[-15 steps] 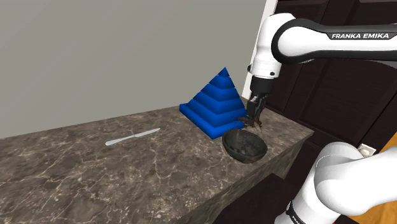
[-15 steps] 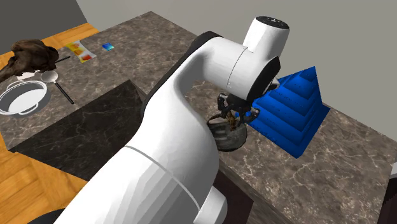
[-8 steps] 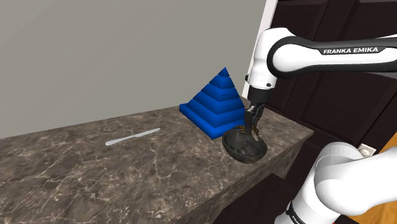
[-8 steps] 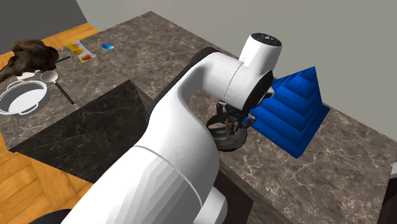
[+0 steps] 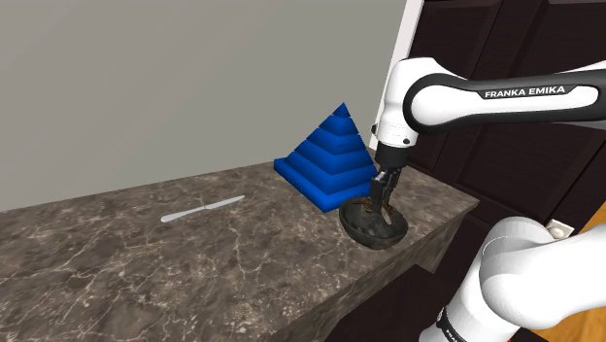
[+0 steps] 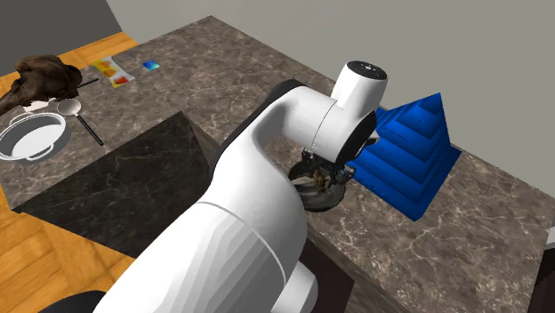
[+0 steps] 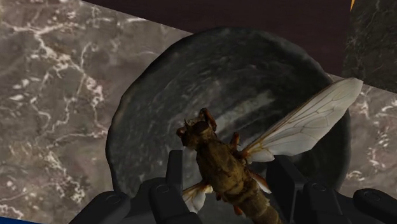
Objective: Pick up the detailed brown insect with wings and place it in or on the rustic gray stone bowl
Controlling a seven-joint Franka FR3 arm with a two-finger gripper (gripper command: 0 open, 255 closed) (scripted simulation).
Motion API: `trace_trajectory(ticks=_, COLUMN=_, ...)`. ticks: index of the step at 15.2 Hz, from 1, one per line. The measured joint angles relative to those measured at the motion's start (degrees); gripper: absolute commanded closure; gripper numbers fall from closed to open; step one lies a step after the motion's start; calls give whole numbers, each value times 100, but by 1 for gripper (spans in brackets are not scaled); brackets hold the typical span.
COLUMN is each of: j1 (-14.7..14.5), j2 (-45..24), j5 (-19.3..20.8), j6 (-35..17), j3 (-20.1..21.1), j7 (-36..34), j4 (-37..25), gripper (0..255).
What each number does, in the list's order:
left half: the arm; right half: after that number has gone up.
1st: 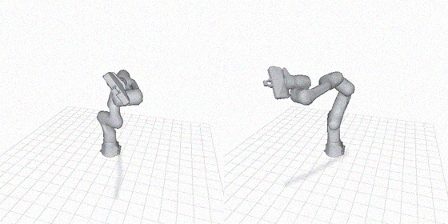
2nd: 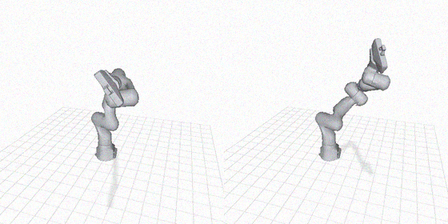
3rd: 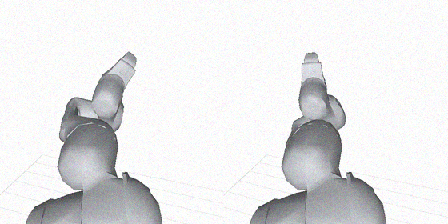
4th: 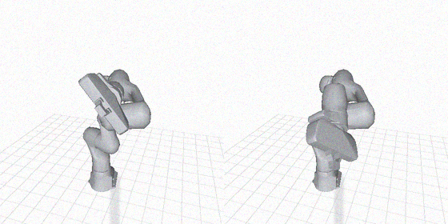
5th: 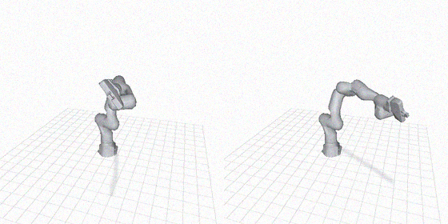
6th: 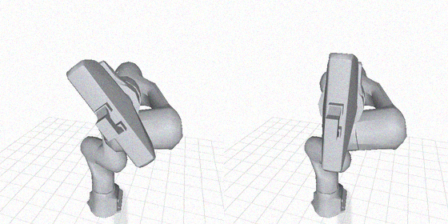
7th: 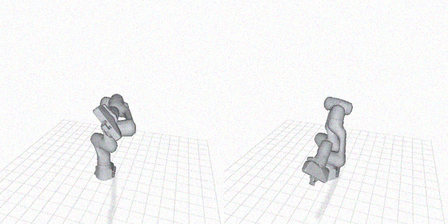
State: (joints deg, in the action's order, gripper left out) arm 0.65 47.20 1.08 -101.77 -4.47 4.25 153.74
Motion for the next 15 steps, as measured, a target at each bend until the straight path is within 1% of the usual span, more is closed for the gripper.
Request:
trace_trajectory(ticks=2, j1=0, j2=2, j5=0, j6=-4, j3=-1, j7=0, j4=5, gripper=255)
trace_trajectory(ticks=3, j1=0, j2=1, j5=1, j6=-5, j3=-1, j7=1, j4=5, gripper=0)
trace_trajectory(ticks=9, j1=1, j2=1, j5=1, j6=-5, j3=-1, j7=1, j4=5, gripper=0)
trace_trajectory(ticks=13, j1=-1, j2=-33, j5=-2, j6=493, j3=-3, j7=13, j4=-534, gripper=0)
trace_trajectory(ticks=15, j1=-9, j2=-56, j5=-14, j6=642, j3=10, j7=1, j4=-702, gripper=0)
